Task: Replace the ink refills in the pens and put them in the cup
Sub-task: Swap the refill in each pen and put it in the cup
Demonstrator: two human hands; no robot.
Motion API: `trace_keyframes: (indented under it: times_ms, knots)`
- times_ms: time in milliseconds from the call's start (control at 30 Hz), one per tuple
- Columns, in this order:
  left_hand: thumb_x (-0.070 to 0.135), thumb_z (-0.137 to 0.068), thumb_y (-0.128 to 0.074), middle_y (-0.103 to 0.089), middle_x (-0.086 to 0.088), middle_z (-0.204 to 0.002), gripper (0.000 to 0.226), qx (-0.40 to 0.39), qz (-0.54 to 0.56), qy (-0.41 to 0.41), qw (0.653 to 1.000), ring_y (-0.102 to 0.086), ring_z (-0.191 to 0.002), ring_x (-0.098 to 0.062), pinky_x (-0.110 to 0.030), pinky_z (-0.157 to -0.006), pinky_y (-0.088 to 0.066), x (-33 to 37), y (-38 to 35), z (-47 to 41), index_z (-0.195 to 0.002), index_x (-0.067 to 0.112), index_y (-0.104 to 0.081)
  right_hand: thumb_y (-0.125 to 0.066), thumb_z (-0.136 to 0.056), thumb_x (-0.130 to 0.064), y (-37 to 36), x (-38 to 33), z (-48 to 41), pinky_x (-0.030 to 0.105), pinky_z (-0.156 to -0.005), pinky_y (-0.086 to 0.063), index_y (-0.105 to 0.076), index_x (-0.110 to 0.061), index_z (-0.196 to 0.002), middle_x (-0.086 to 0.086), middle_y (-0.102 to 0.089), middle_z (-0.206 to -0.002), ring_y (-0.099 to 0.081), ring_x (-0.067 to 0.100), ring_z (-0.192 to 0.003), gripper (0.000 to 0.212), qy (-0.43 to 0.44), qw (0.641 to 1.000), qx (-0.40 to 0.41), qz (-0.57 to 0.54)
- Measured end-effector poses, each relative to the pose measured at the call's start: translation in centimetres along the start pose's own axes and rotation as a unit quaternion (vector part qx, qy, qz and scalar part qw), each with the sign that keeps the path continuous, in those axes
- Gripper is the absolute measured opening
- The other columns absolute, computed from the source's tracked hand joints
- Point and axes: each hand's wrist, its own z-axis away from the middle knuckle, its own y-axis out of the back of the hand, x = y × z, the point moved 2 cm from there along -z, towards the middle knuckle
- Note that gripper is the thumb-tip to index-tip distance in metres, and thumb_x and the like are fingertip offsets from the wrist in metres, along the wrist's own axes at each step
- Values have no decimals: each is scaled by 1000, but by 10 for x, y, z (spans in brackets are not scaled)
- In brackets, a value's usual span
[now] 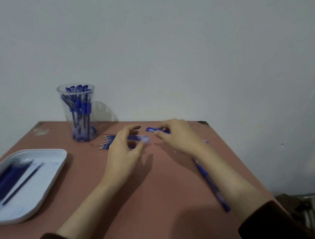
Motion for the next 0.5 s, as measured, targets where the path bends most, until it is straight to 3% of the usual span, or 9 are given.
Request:
trace_keyframes:
  times_ms: [67,100,233,333,500]
  knots:
    - [8,-87,-62,-61,6,-112,35,14,-11,-1,1000,-57,-90,7,-1,-71,-40,-10,18,-1,-118,24,-58,-51,-95,-33,-24,-20,-3,27,-52,-29,-56,-30,-67,-7,-51,-61,-44,10,-57,29,40,999,9,15]
    - [9,-88,-61,-61,7,-112,34,18,-13,0,1000,-58,-91,5,-3,-73,-41,-16,26,-1,-119,24,-59,-49,-96,-36,-36,-27,-3,29,-54,-31,-56,-29,-68,-5,-54,-63,-47,12,-60,29,54,998,17,27]
    - [12,-92,-58,-68,5,-109,24,15,-19,17,1000,-63,-92,-4,-10,-78,-45,-38,47,-3,-113,21,-66,-45,-96,-43,-69,-38,-5,36,-71,-45,-65,-34,-102,-7,-69,-87,-59,18,-84,23,86,996,38,9]
    - [10,-89,-62,-71,5,-101,21,10,-27,31,999,-66,-89,-5,-8,-76,-45,-45,52,-4,-104,21,-71,-44,-96,-48,-82,-35,-6,36,-80,-47,-64,-39,-111,-11,-69,-102,-58,18,-102,26,89,995,45,21]
    - [7,-84,-67,-72,13,-89,22,4,-21,27,999,-65,-78,1,-17,-79,-50,-42,55,-8,-93,27,-73,-46,-92,-57,-77,-29,-5,32,-78,-47,-64,-44,-110,-15,-69,-99,-61,11,-92,28,95,993,71,15]
